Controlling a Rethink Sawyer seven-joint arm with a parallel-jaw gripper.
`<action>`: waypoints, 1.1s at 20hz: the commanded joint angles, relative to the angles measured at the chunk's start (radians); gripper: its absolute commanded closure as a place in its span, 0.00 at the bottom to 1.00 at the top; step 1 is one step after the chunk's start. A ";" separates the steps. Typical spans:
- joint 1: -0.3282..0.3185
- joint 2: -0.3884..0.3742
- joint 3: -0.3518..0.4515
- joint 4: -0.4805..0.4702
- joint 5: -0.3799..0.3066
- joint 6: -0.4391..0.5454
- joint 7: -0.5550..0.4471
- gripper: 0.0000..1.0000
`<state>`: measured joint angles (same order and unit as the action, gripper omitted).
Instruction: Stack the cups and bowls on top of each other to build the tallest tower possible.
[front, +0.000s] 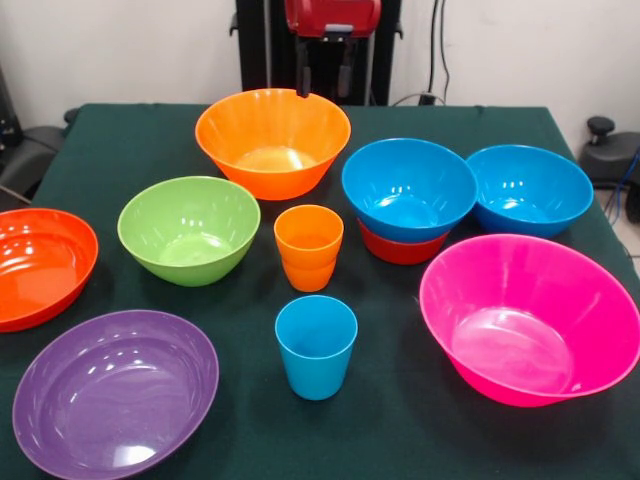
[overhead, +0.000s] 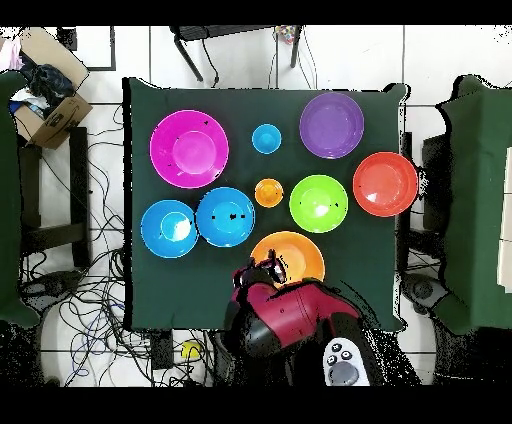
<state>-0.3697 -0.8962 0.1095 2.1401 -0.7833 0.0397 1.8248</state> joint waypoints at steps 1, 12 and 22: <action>0.031 0.083 0.001 -0.071 -0.105 -0.040 0.023 0.00; 0.069 0.153 -0.059 -0.125 -0.137 -0.086 0.054 0.00; 0.102 0.217 -0.089 -0.151 -0.101 -0.138 0.075 0.00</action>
<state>-0.2935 -0.7398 -0.0037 2.0661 -0.8549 -0.0505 1.8248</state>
